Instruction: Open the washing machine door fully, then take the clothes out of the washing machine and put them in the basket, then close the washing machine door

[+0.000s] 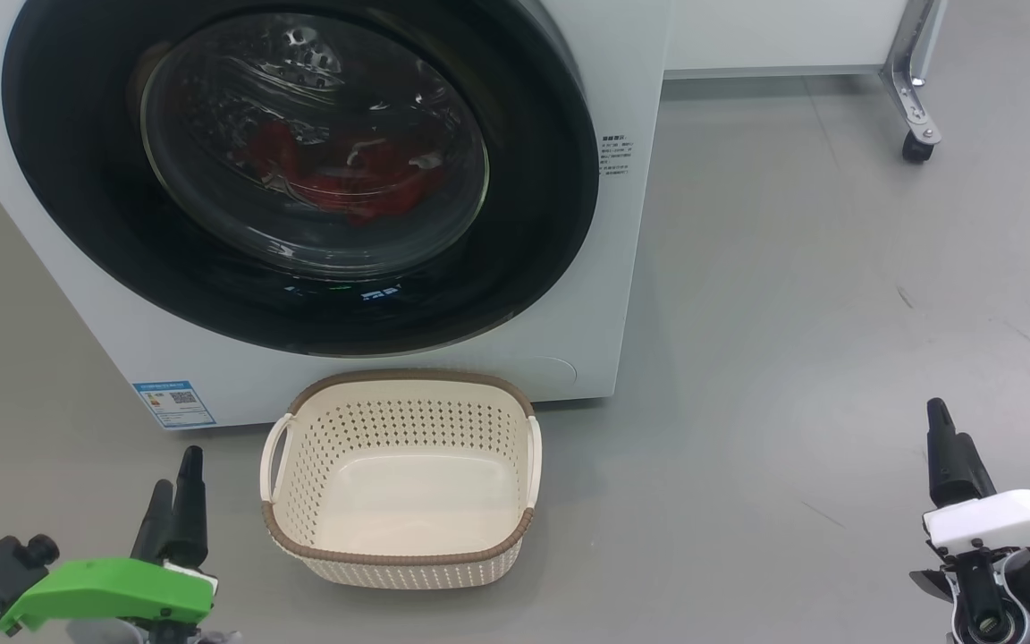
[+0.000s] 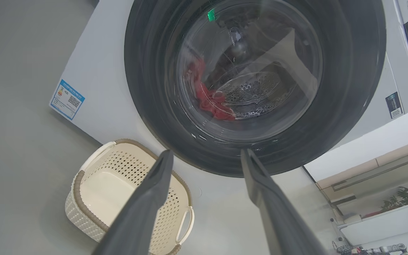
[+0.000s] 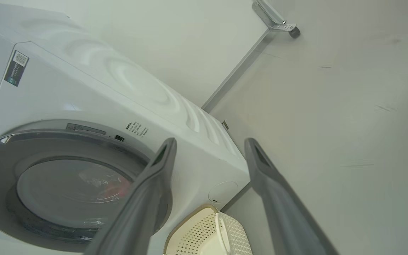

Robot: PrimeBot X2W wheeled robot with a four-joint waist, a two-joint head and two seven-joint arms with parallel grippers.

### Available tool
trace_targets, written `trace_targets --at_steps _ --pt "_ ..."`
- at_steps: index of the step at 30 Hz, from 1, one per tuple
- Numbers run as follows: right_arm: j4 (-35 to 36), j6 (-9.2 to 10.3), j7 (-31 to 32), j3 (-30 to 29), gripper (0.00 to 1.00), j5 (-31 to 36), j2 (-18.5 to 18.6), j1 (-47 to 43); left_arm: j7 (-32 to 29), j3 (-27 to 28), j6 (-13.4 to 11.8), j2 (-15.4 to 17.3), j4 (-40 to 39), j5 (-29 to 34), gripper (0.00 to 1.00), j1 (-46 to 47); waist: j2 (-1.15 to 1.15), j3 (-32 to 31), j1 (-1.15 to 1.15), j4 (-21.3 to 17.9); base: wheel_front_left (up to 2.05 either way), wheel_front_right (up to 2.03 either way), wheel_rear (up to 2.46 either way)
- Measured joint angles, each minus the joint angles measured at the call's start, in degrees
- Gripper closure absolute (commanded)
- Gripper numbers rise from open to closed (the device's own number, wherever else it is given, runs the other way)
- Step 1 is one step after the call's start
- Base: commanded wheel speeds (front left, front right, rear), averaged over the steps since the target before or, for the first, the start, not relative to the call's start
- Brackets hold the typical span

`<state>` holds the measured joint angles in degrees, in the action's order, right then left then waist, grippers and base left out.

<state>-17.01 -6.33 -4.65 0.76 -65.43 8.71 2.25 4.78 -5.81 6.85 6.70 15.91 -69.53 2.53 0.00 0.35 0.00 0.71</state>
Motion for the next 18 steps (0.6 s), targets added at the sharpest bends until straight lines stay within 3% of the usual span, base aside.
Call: trace_targets --at_steps 18 --pt "-0.93 3.32 -3.79 4.85 0.00 17.51 2.15 1.08 3.69 -1.77 -1.29 1.38 -0.42 19.24 0.00 1.75 0.00 -0.08 0.00 0.26 0.00 0.00 0.00"
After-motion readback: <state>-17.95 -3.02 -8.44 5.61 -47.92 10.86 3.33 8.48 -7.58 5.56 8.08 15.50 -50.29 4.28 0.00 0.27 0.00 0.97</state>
